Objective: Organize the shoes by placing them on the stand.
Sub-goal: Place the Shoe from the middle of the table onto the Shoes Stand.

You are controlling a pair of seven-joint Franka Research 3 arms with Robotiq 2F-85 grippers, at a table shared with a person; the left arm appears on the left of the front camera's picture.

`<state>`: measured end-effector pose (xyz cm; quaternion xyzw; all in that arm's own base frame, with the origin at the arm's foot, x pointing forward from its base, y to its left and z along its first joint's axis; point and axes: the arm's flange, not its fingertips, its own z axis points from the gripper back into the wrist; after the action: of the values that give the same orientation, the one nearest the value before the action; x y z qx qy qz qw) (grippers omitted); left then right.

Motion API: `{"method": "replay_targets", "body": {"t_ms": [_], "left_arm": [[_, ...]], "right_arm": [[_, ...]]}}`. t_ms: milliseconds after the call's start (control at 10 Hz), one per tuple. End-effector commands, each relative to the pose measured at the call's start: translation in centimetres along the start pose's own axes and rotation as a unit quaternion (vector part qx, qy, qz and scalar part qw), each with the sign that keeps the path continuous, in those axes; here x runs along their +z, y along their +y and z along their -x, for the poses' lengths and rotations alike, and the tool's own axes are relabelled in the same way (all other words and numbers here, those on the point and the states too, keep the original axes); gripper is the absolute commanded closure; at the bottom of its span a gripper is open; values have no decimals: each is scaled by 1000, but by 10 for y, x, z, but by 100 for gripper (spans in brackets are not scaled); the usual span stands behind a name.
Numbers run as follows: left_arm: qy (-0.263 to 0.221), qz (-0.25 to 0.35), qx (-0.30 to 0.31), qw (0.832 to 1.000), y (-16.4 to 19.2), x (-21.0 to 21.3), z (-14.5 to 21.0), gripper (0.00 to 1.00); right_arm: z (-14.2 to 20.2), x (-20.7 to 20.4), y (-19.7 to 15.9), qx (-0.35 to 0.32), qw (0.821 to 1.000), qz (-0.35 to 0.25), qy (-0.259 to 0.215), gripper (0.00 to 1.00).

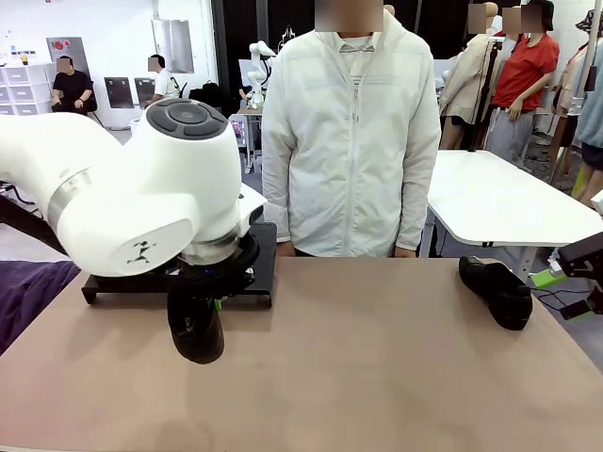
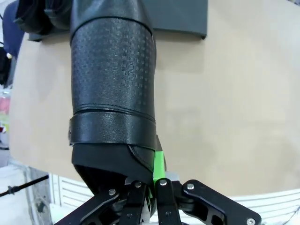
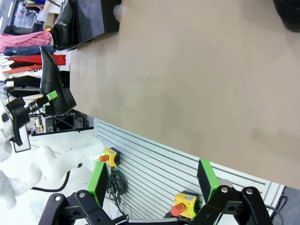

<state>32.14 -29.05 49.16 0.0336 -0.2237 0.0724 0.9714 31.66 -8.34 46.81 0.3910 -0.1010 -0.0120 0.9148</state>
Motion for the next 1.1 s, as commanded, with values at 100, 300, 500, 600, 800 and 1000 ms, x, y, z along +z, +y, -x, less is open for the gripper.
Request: {"method": "replay_targets", "body": {"t_ms": [100, 300, 500, 600, 800, 1000], "left_arm": [[46, -3, -109, 993, 24, -18, -137, 100], [87, -18, -102, 991, 36, -30, -210, 100], [89, -28, -75, 993, 38, -48, -258, 100], [89, -35, -64, 993, 34, -56, -269, 100], [81, -35, -90, 992, 17, -70, -275, 100], [93, -16, -85, 992, 23, -72, -268, 100]], "right_arm": [[0, 1, 3, -4, 1000, -9, -3, 0], [0, 1, 3, -4, 1000, -9, -3, 0], [0, 1, 3, -4, 1000, -9, -3, 0], [0, 1, 3, -4, 1000, -9, -3, 0], [0, 1, 3, -4, 1000, -9, -3, 0], [0, 1, 3, -4, 1000, -9, -3, 0]]}}
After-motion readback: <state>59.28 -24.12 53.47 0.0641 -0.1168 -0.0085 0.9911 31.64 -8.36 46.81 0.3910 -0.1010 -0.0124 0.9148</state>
